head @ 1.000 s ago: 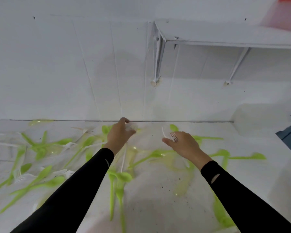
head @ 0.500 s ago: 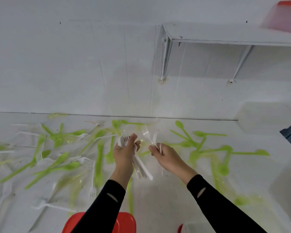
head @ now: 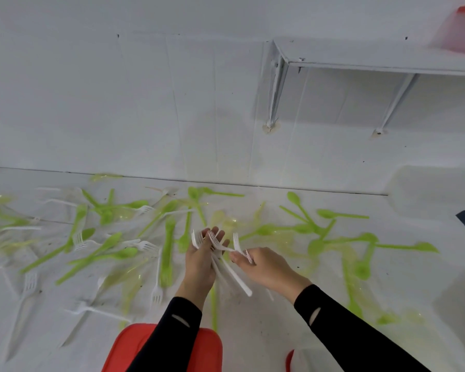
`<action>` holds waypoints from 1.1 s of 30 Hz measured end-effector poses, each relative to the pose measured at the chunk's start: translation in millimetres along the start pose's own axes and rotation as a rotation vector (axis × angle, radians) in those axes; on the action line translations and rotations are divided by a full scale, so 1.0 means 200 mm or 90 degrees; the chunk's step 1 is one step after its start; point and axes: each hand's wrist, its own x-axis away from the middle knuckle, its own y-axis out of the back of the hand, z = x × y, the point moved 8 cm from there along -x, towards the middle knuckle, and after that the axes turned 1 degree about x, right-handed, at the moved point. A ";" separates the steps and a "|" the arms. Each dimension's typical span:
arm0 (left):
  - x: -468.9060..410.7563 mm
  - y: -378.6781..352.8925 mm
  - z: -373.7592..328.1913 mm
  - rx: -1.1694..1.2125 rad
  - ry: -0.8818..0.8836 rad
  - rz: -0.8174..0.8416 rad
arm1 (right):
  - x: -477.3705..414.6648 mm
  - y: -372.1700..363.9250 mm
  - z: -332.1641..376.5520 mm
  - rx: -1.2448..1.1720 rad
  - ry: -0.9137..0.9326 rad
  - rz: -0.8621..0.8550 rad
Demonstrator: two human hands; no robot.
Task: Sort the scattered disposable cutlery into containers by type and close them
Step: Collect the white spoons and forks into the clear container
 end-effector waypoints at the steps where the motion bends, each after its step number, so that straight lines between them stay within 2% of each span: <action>1: 0.00 0.00 0.00 0.003 0.003 0.000 | 0.00 -0.01 0.00 -0.006 -0.003 0.007; 6: 0.01 0.01 0.02 -0.039 0.008 -0.004 | -0.01 -0.06 -0.01 -0.020 0.003 0.044; 10: 0.00 0.05 0.00 -0.015 0.009 -0.070 | -0.05 -0.01 -0.07 -0.067 -0.028 -0.009; 12: 0.00 0.07 0.01 -0.011 0.019 -0.091 | -0.06 0.02 -0.07 -0.125 -0.034 -0.002; 18: 0.01 -0.01 0.11 -0.109 0.138 0.018 | -0.02 -0.03 -0.03 -0.135 -0.005 0.041; 27: -0.01 0.00 0.12 -0.162 0.164 0.046 | 0.00 -0.06 -0.02 -0.218 0.006 0.120; 33: 0.01 -0.01 0.12 -0.141 0.170 0.031 | 0.00 -0.03 0.00 -0.299 0.015 0.064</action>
